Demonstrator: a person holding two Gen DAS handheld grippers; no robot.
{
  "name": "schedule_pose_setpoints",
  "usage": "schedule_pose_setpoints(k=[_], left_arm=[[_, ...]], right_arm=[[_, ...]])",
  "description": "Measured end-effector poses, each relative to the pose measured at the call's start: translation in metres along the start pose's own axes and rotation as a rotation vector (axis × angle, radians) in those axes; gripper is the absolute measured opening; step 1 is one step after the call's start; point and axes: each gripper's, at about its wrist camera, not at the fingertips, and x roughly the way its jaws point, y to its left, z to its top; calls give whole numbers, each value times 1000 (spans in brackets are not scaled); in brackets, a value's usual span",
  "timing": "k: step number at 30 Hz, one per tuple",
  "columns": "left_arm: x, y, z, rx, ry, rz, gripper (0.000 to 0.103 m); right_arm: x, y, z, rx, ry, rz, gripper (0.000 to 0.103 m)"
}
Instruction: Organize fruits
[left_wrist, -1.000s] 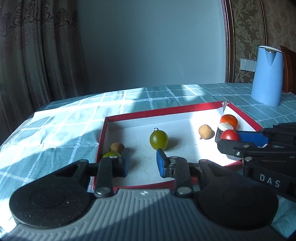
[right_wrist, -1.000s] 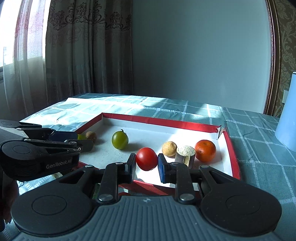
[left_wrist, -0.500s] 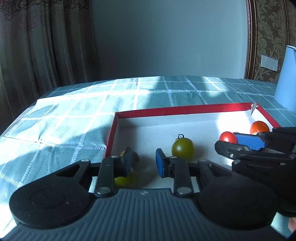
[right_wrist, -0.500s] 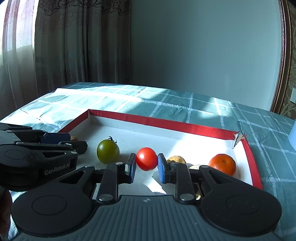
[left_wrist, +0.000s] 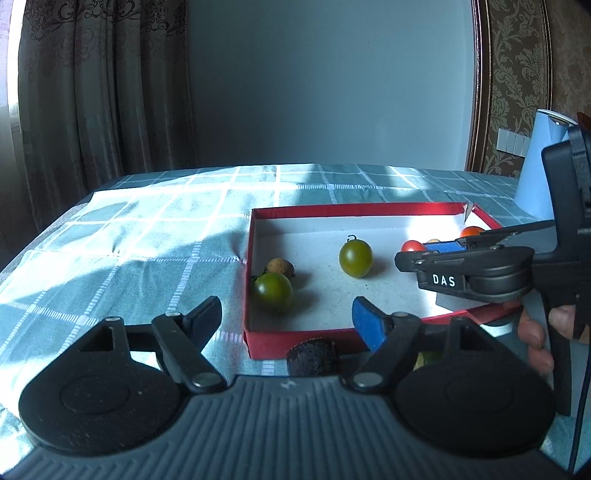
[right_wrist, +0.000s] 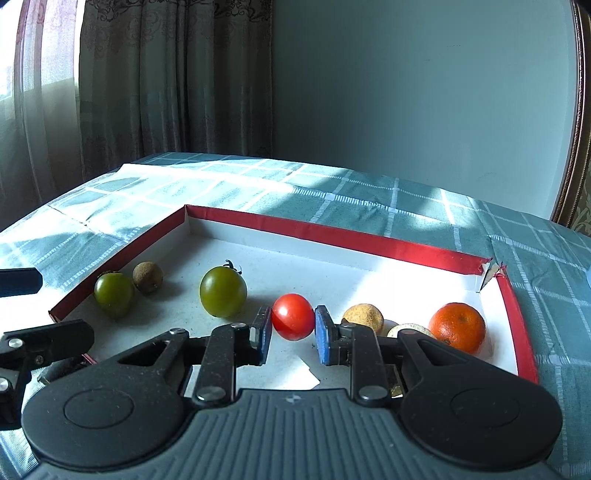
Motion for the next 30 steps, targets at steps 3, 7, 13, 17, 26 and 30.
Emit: schedule_pose_setpoints(k=[3, 7, 13, 17, 26, 30], left_arm=[[2, -1, -8, 1, 40, -4, 75], [11, -8, -15, 37, 76, 19, 72], [21, -11, -20, 60, 115, 26, 61], [20, -13, -21, 71, 107, 20, 56], [13, -20, -24, 106, 89, -12, 31], [10, -21, -25, 108, 90, -28, 31]], right_arm=[[2, 2, -1, -3, 18, 8, 24], [2, 3, -3, -4, 39, 22, 24], [-9, 0, -10, 15, 16, 16, 33], [-28, -8, -16, 65, -46, -8, 63], [-59, -27, -32, 157, -40, -10, 69], [-75, -38, -46, 199, -43, -6, 71]])
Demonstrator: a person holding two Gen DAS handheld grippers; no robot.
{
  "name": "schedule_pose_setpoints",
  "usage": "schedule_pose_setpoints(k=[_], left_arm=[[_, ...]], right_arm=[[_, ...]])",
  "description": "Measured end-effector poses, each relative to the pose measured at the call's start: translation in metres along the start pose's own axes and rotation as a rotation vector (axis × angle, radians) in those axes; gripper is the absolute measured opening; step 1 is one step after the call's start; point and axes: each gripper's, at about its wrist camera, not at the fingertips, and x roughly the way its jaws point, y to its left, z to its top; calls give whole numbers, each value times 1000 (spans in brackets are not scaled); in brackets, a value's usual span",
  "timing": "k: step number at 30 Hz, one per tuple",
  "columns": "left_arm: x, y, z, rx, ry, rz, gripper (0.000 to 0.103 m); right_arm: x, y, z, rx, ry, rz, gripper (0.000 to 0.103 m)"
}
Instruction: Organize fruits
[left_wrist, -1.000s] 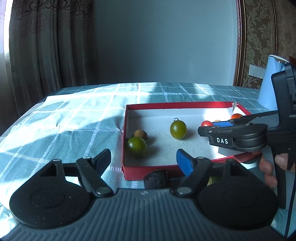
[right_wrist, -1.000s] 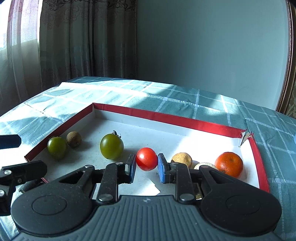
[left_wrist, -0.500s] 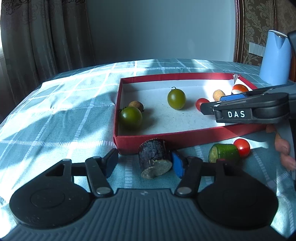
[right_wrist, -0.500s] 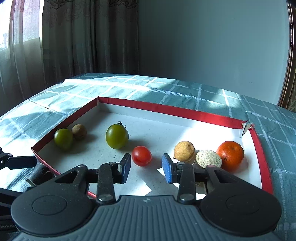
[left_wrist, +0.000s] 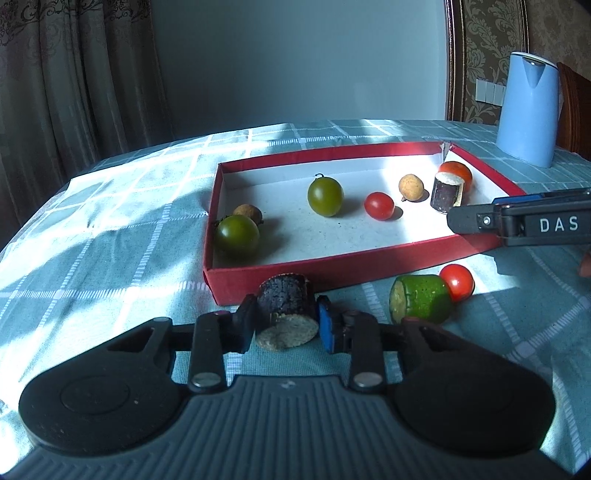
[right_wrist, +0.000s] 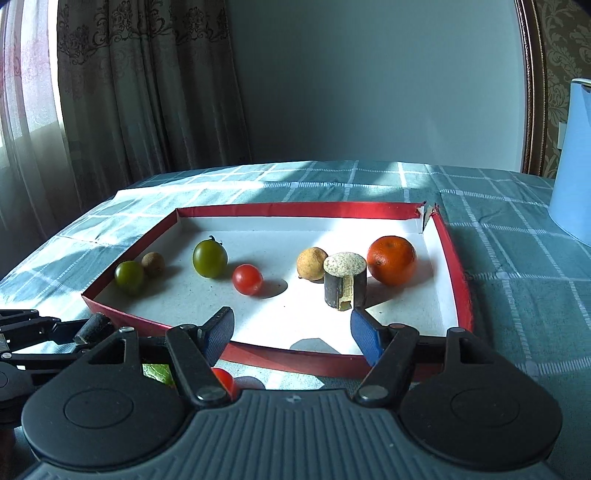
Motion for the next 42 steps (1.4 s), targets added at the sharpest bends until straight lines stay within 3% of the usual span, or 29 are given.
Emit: schedule_pose_setpoints(k=[10, 19, 35, 42], left_arm=[[-16, 3, 27, -80, -76, -43, 31], [38, 5, 58, -142, -24, 26, 31], [77, -3, 68, -123, -20, 71, 32], [78, -4, 69, -124, -26, 59, 43]], right_arm=[[-36, -24, -12, 77, -66, 1, 73], [-36, -18, -27, 53, -14, -5, 73], [-28, -16, -30, 50, 29, -10, 73], [-26, -15, -30, 45, 40, -11, 73]])
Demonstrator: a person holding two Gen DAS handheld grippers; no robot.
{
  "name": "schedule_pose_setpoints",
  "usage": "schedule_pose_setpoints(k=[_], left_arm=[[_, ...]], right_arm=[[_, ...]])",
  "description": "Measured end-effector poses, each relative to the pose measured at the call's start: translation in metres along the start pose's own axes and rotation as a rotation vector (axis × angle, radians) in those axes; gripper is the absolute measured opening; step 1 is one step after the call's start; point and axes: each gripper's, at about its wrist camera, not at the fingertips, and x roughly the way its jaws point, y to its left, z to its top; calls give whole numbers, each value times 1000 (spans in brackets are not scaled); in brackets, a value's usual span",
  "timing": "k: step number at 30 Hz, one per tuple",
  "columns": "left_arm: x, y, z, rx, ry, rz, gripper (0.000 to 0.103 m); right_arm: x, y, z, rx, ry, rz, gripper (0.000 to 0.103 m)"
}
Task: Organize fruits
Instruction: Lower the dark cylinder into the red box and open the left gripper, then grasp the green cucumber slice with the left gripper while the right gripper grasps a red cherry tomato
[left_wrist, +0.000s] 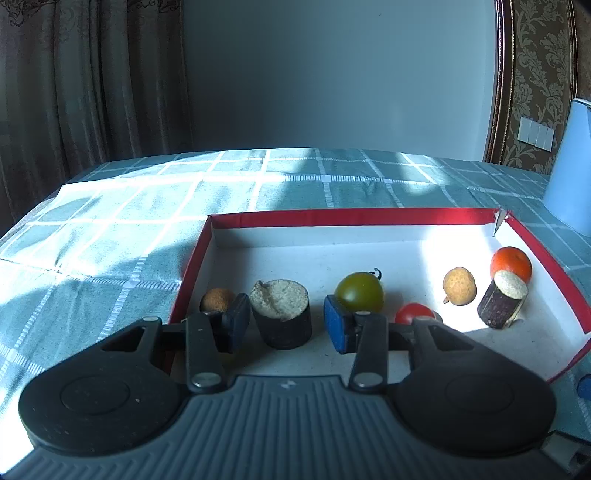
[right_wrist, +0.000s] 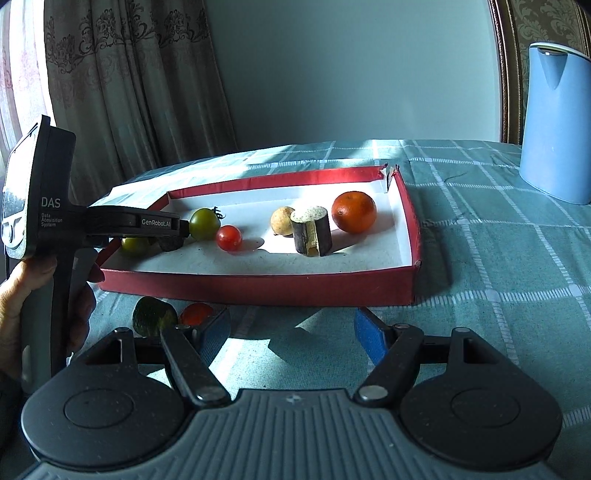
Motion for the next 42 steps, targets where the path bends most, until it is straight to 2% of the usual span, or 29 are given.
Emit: schedule_pose_setpoints(k=[5, 7, 15, 22, 25, 29, 33, 36, 39, 40, 42], left_arm=[[1, -3, -1, 19, 1, -25, 56], [0, -6, -3, 29, 0, -45, 69], [-2, -11, -7, 51, 2, -75, 81], [-17, 3, -11, -7, 11, -143, 82], [-29, 7, -16, -28, 17, -174, 87], [-48, 8, -23, -14, -14, -184, 89], [-61, 7, -31, 5, -31, -180, 93], [-68, 7, -38, 21, -42, -164, 93], [-76, 6, -45, 43, -82, -91, 103], [-78, 7, -47, 51, -107, -44, 103], [-79, 10, -47, 48, -111, -33, 103]], right_arm=[[1, 1, 0, -6, 4, 0, 73], [1, 1, 0, -8, 7, -1, 73], [4, 2, -1, -14, 21, -5, 73], [3, 3, -1, -29, 9, 10, 73], [2, 7, -2, -57, 1, 17, 73], [1, 15, -3, -107, -10, 29, 73], [0, 22, -4, -132, -13, 84, 73], [2, 33, -5, -184, -7, 88, 71], [5, 44, -5, -232, 0, 85, 61], [7, 48, -5, -250, 4, 82, 60], [10, 54, -5, -270, 15, 88, 57]])
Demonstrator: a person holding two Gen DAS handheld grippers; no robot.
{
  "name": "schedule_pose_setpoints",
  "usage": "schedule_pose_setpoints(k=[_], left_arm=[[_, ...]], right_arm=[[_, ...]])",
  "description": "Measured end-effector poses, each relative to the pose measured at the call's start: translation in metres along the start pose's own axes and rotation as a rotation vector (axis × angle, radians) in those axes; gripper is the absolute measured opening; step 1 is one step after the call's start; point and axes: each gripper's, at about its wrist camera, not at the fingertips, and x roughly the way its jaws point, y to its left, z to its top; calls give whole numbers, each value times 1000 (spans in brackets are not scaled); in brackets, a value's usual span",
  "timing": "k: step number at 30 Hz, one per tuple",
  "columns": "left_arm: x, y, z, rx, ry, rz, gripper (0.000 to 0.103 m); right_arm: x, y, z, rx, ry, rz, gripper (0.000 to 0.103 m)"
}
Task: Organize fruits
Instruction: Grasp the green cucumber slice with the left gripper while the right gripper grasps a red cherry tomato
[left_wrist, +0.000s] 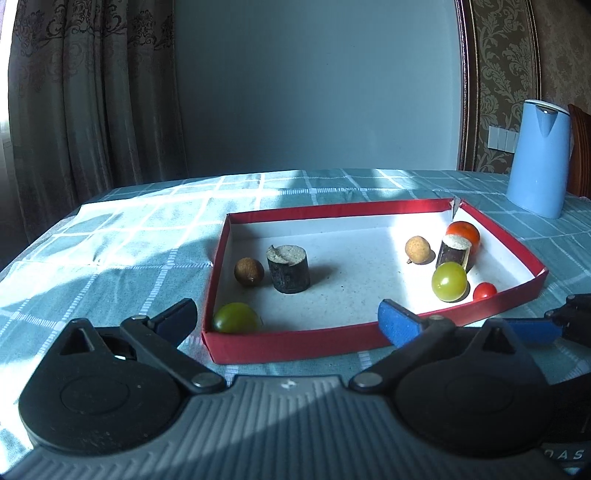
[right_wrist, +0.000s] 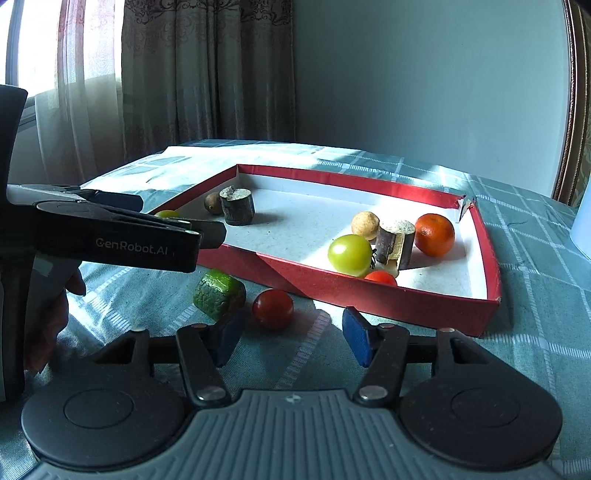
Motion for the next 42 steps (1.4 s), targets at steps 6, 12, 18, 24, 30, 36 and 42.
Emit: schedule_pose_setpoints(k=[6, 12, 18, 24, 30, 36, 42], left_arm=[[0, 17, 1, -81, 27, -28, 103], [-1, 14, 1, -67, 26, -27, 103], [-5, 15, -1, -76, 17, -27, 103], [-21, 20, -9, -92, -19, -73, 103], [-27, 6, -16, -20, -4, -155, 103], [-18, -12, -15, 21, 27, -164, 103], [1, -17, -13, -15, 111, -163, 103]], right_arm=[[12, 1, 5, 8, 31, 8, 51], [18, 0, 7, 15, 37, 10, 32], [15, 0, 6, 14, 32, 18, 25], [2, -2, -2, -12, 32, -29, 25], [-5, -13, -6, 7, 43, -109, 25], [-5, -8, -8, -33, 42, -138, 25], [-5, -7, -8, -35, 41, -140, 25]])
